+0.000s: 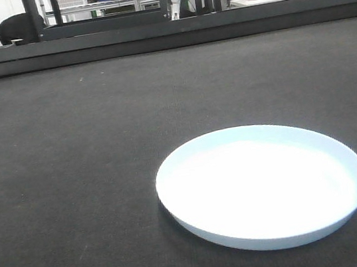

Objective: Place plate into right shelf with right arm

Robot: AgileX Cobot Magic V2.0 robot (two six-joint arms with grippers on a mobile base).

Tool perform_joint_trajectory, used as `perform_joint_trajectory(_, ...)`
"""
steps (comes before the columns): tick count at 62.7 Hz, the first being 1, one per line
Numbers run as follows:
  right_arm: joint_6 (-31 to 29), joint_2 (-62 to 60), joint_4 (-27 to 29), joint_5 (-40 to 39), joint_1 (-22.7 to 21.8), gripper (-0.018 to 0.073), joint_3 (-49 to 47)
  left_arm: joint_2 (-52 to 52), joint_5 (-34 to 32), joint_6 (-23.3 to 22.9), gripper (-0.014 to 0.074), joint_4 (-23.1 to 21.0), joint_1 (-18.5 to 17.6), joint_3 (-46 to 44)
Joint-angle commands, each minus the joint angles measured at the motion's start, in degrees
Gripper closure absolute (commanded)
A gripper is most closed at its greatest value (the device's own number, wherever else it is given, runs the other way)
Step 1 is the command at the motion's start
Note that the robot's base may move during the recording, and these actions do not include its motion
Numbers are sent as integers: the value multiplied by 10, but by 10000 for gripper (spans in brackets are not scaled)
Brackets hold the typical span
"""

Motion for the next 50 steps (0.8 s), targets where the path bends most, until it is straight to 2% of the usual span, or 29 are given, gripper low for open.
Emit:
perform_joint_trajectory(1, -3, -10, -5, -51, -4, 494, -9, -6, -52, -4, 725, -5, -1, 6)
perform_joint_trajectory(37, -3, -10, -7, -55, -4, 494, -9, -6, -52, -4, 725, -5, -1, 6)
perform_joint_trajectory(44, -3, -10, -7, -121, -4, 494, -9, -6, -52, -4, 725, -5, -1, 6)
perform_joint_trajectory(50, -3, -10, -7, -252, -4, 494, -9, -6, -52, -4, 725, -5, -1, 6)
